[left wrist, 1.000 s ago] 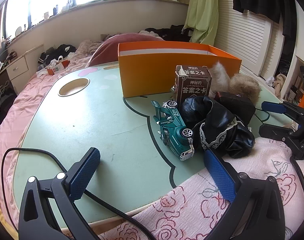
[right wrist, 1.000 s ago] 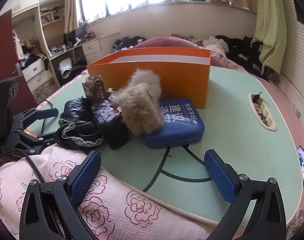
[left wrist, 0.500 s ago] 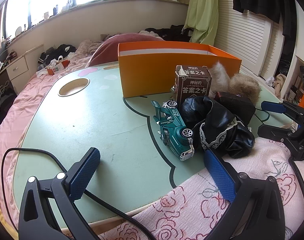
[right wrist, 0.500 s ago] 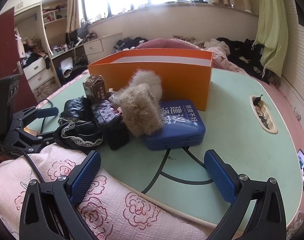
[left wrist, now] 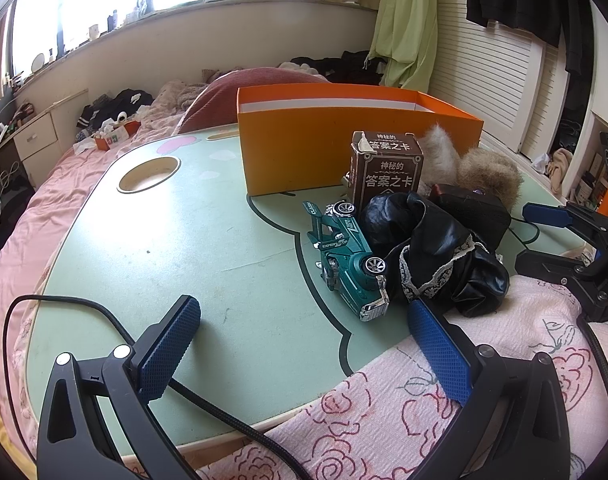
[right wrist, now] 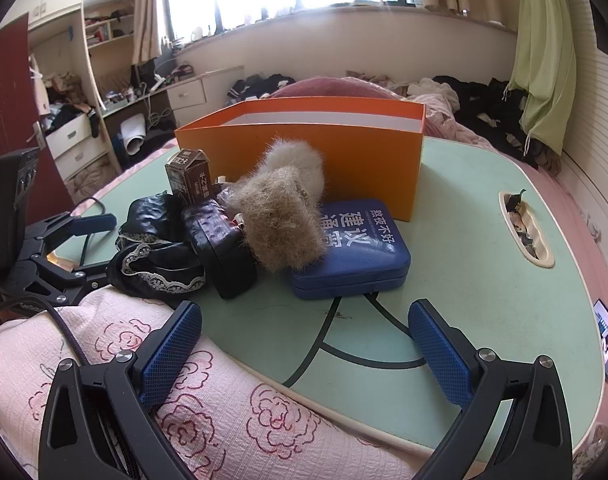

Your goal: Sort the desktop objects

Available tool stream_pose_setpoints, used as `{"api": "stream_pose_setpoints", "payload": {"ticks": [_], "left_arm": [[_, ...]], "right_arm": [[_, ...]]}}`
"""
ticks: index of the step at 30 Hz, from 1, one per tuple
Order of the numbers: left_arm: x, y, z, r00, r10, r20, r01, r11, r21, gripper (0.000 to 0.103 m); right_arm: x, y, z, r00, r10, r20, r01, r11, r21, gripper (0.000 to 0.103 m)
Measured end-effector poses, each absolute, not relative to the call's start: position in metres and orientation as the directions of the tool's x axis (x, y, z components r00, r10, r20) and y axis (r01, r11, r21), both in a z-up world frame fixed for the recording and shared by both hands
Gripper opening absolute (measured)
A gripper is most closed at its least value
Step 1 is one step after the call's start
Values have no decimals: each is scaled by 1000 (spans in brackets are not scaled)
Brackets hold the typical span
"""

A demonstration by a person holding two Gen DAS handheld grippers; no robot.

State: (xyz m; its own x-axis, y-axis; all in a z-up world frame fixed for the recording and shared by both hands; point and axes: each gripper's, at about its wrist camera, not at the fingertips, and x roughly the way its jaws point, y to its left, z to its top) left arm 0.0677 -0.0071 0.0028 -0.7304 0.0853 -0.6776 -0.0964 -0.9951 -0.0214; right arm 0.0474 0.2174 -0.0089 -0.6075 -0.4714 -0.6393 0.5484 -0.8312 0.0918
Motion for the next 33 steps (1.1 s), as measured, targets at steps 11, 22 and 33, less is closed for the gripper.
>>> {"api": "stream_pose_setpoints", "payload": {"ticks": [11, 22, 33], "left_arm": [[75, -16, 28, -770, 172, -615, -120, -985, -125, 79], [58, -16, 18, -732, 174, -658, -107, -984, -141, 39], [41, -18, 14, -696, 186, -693, -104, -982, -159, 35]], "right_arm": [[48, 217, -9, -607, -472, -639, 548, -832, 94, 103], [48, 218, -8, -612, -471, -635, 543, -834, 95, 103], [45, 219, 31, -700, -490, -519, 531, -844, 80, 83]]}}
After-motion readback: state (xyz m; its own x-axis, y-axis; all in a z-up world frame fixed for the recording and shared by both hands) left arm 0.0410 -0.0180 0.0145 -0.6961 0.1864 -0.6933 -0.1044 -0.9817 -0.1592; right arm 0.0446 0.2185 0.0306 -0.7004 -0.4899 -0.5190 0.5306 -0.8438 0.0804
